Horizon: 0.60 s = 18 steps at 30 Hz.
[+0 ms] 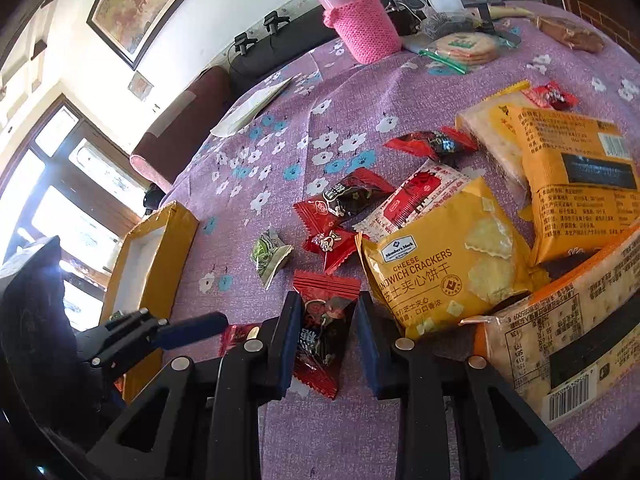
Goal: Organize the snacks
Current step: 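Grasp the red chocolate bar with the left tool while the right tool grasps a red-black candy packet, then carry both snacks into the yellow tray and open both tools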
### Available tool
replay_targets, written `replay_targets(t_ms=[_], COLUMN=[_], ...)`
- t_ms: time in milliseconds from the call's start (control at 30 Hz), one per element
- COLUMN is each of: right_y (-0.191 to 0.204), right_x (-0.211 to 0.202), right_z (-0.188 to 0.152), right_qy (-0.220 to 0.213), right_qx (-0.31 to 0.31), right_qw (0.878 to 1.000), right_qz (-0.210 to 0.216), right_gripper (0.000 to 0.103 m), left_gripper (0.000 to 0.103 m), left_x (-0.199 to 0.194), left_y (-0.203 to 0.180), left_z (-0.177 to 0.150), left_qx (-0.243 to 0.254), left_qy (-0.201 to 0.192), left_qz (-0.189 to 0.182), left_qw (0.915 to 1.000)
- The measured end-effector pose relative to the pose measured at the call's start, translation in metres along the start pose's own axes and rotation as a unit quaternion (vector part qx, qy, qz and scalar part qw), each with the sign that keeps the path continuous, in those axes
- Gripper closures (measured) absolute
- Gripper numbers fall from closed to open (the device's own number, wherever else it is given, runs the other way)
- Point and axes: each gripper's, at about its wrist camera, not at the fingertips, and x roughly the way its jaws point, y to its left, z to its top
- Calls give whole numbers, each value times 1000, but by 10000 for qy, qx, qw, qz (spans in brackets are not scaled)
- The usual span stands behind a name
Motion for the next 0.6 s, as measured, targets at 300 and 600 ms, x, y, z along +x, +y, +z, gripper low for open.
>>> replay_targets(t_ms=[300,600], right_y=[-3,4], right_x=[0,5], right_z=[2,0], right_qy=[-49,36], right_qx=[28,-98], right_qw=[9999,9997], right_qz=[108,229], right_gripper=[76,70], left_gripper=[40,94], left_x=[9,-4], left_y=[-3,12], left_z=[4,-12], left_qx=[285,-474], left_qy=[-144,-215], left_qz=[-103,0], left_qw=[9994,9986])
